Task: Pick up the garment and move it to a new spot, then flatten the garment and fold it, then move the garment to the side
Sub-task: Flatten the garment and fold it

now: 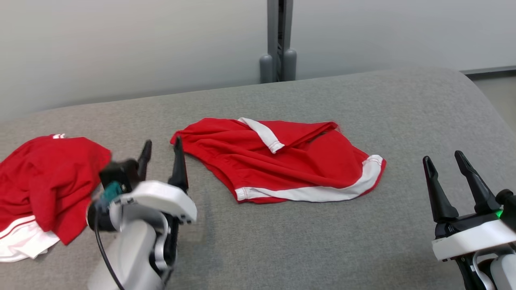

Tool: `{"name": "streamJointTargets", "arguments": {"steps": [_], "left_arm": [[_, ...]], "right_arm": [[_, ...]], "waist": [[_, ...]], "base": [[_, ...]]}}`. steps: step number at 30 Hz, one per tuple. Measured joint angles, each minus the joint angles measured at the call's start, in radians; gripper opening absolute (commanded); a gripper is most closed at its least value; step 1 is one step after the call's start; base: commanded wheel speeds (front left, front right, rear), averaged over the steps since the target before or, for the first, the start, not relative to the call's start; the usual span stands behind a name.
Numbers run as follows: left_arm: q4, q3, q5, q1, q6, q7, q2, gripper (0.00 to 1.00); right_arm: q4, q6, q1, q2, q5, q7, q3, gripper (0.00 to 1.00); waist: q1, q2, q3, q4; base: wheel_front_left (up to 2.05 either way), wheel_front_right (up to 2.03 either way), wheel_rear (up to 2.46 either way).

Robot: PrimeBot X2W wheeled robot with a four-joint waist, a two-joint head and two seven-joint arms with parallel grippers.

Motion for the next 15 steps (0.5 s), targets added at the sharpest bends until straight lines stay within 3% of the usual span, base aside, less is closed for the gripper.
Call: {"name": "streamJointTargets", "arguments": {"steps": [8, 15], "left_arm": [[-0.173, 0.142, 0.137, 0.230, -0.058, 0.000, -0.092, 1.00], [-0.186, 0.095, 0.137, 0.279, -0.079, 0.000, -0.096, 1.00]], "right_arm": [[-0.015, 0.000, 0.019, -0.006, -0.007, 0.000, 0.000, 1.00], [-0.020, 0.000, 0.017, -0.025, -0.002, 0.000, 0.003, 1.00]], "waist": [[0.0000, 0.0000, -0.014, 0.041], [0.0000, 0.0000, 0.008, 0.038]], "base": [[0.00, 0.00, 0.00], [0.00, 0.00, 0.00]]}}
